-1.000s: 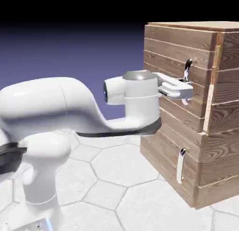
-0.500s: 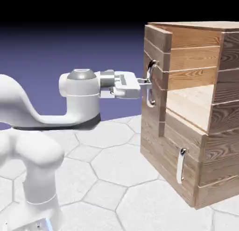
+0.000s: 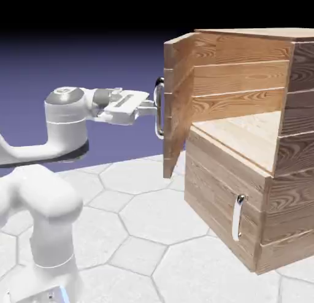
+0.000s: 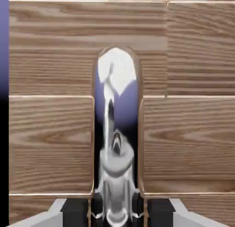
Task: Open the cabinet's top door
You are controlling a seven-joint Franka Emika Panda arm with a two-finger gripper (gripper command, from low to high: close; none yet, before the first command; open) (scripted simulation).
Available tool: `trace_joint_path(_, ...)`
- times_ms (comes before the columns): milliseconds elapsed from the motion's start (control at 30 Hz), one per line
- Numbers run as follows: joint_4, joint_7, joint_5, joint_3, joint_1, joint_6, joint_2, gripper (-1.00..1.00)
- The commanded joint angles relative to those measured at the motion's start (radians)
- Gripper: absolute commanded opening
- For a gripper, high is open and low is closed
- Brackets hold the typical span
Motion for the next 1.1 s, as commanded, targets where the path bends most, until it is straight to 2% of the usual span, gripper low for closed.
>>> trace_joint_path(0, 0.002, -0.001, 0.037, 0.036, 0.007, -0.025, 0.001, -1.00)
trace_joint_path(267, 0.073, 0.017, 0.319, 0.326, 0.035, -0.242, 0.076, -1.00)
trace_joint_path(500, 0.224, 0.059, 0.544, 0.580, -0.033, -0.452, 0.217, -1.00)
trace_joint_path(800, 0.533, 0.105, 0.759, 0.895, -0.291, -0.735, 0.400, -1.00)
trace_joint_path(1067, 0.813, 0.106, 0.867, 1.124, -0.580, -0.939, 0.466, -1.00)
